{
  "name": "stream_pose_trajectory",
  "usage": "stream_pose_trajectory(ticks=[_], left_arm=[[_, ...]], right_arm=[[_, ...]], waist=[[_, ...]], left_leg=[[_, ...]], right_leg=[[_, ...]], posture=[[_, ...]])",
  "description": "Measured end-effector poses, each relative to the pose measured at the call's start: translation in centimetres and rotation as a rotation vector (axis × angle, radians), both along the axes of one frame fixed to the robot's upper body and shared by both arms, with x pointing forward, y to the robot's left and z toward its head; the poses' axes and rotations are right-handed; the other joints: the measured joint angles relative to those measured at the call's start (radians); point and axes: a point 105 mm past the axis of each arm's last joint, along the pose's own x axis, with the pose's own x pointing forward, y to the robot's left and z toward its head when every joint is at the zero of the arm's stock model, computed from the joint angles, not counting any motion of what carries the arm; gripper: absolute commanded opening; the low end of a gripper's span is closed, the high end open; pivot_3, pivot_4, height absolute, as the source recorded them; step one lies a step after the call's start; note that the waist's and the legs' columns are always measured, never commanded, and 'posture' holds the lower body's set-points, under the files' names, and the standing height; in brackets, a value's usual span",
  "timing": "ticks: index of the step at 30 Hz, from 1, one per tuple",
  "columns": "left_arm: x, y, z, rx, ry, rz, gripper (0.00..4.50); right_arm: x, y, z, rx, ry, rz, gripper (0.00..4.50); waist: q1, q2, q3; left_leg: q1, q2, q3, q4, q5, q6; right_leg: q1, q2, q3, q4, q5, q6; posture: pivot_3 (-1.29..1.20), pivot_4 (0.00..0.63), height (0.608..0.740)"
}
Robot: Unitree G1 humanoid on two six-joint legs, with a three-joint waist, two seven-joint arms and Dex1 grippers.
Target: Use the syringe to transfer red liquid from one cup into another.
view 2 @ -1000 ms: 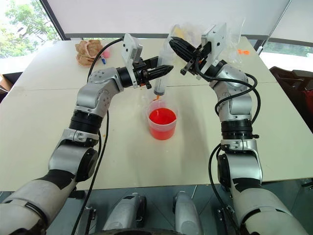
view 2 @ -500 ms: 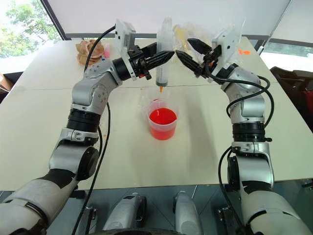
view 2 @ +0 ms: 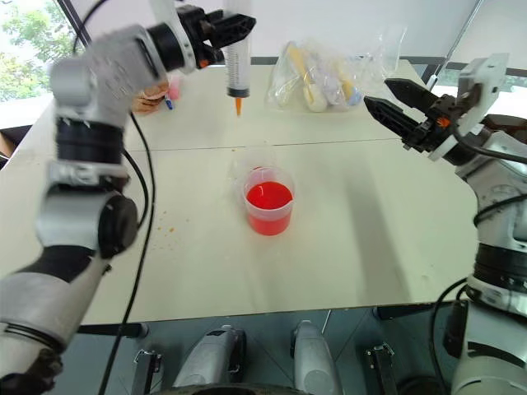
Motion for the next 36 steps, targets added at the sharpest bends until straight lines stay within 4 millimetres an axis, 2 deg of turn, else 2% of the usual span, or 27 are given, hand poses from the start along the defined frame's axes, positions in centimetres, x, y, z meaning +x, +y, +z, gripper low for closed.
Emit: stream_pose_trajectory(ticks=[3, 6, 9, 11, 13, 17, 20, 23, 27, 29, 33, 34, 36], left_arm=[[0.1, 2.7, -3.5, 0.045, 0.261, 0.086, 1.41], [-0.4, 4.8, -7.7, 0.093, 0.507, 0.177, 1.41], [-1.8, 7.0, -11.7, 0.143, 0.697, 0.238, 1.41], [-2.6, 7.5, -13.9, 0.163, 0.788, 0.245, 1.41], [-3.2, 7.4, -15.0, 0.164, 0.830, 0.228, 1.41], [-3.3, 7.2, -15.5, 0.191, 0.785, 0.219, 1.41], [-3.8, 7.1, -18.1, 0.191, 0.823, 0.219, 1.41], [-4.3, 6.0, -20.6, 0.165, 0.862, 0.206, 1.41], [-4.2, 4.0, -20.9, 0.090, 0.833, 0.185, 1.41], [-4.4, 4.1, -21.2, 0.101, 0.807, 0.211, 2.46], [-4.4, 4.3, -21.1, 0.111, 0.773, 0.243, 4.26], [-4.4, 4.4, -21.0, 0.113, 0.765, 0.249, 4.46], [-4.3, 4.6, -20.8, 0.118, 0.753, 0.260, 4.46]], right_arm=[[-2.4, 2.7, -1.3, -0.089, 0.060, 0.135, 2.72], [-3.8, 5.0, -4.2, -0.205, 0.143, 0.228, 2.72], [-4.0, 5.9, -6.6, -0.280, 0.201, 0.252, 2.72], [-3.8, 6.0, -6.9, -0.297, 0.196, 0.245, 2.72], [-3.6, 6.1, -7.1, -0.292, 0.191, 0.246, 2.72], [-3.1, 6.7, -7.5, -0.260, 0.189, 0.250, 2.72], [-3.0, 7.1, -8.1, -0.260, 0.202, 0.253, 2.72], [-2.9, 7.2, -8.2, -0.256, 0.204, 0.248, 2.72], [-2.8, 7.3, -8.3, -0.243, 0.205, 0.241, 2.72], [-2.7, 7.2, -8.5, -0.248, 0.211, 0.230, 2.78], [-2.6, 7.1, -8.7, -0.248, 0.218, 0.220, 2.78], [-2.6, 7.1, -8.7, -0.248, 0.218, 0.220, 2.78], [-2.6, 7.1, -8.7, -0.247, 0.218, 0.219, 2.78]], waist=[[-0.004, -0.001, 0.000], [-0.003, -0.002, 0.001], [-0.004, -0.002, 0.001], [-0.001, -0.002, 0.001], [0.005, -0.003, 0.002], [0.021, -0.003, 0.002], [0.023, -0.003, 0.001], [0.028, -0.003, 0.002], [0.033, -0.003, 0.001], [0.030, -0.003, 0.001], [0.025, -0.003, 0.001], [0.024, -0.003, 0.001], [0.023, -0.003, 0.001]], left_leg=[[0.000, 0.000, -0.001, 0.001, 0.000, 0.000], [0.000, 0.000, -0.001, 0.001, 0.000, 0.000], [-0.001, -0.001, -0.001, 0.002, 0.000, 0.000], [-0.001, 0.000, -0.001, 0.002, 0.000, 0.000], [-0.001, 0.001, -0.002, 0.002, 0.000, -0.001], [-0.001, 0.001, -0.002, 0.002, 0.000, -0.001], [-0.001, 0.001, -0.002, 0.002, 0.000, -0.001], [-0.002, 0.001, -0.002, 0.002, 0.001, -0.001], [-0.002, 0.001, -0.002, 0.002, 0.001, -0.002], [-0.001, 0.001, -0.002, 0.002, 0.001, -0.002], [-0.001, 0.001, -0.002, 0.002, 0.002, -0.003], [-0.001, 0.001, -0.002, 0.002, 0.002, -0.004], [0.000, 0.001, -0.002, 0.002, 0.002, -0.004]], right_leg=[[0.001, -0.001, 0.000, 0.000, 0.000, 0.000], [0.001, -0.001, -0.001, 0.001, 0.000, 0.000], [0.000, -0.001, 0.000, 0.001, 0.000, 0.000], [0.000, -0.001, 0.000, 0.001, 0.000, 0.000], [0.000, -0.002, 0.000, 0.001, 0.000, 0.000], [-0.001, -0.002, 0.000, 0.001, 0.000, 0.000], [-0.001, -0.003, 0.000, 0.001, 0.000, 0.000], [-0.001, -0.003, 0.000, 0.001, 0.000, 0.000], [-0.001, -0.004, 0.000, 0.001, 0.000, 0.000], [-0.001, -0.004, 0.000, 0.001, 0.000, 0.000], [-0.001, -0.004, 0.000, 0.002, 0.000, -0.001], [-0.001, -0.003, 0.000, 0.002, 0.001, -0.001], [-0.001, -0.003, 0.000, 0.002, 0.001, -0.001]], posture=[[0.00, 0.150, 0.740], [0.00, 0.150, 0.740], [0.00, 0.150, 0.740], [0.00, 0.150, 0.740], [0.00, 0.150, 0.740], [0.00, 0.150, 0.740], [0.00, 0.150, 0.740], [0.00, 0.150, 0.740], [0.00, 0.150, 0.740], [0.00, 0.150, 0.740], [0.00, 0.150, 0.740], [0.00, 0.150, 0.740], [0.00, 0.150, 0.740]])
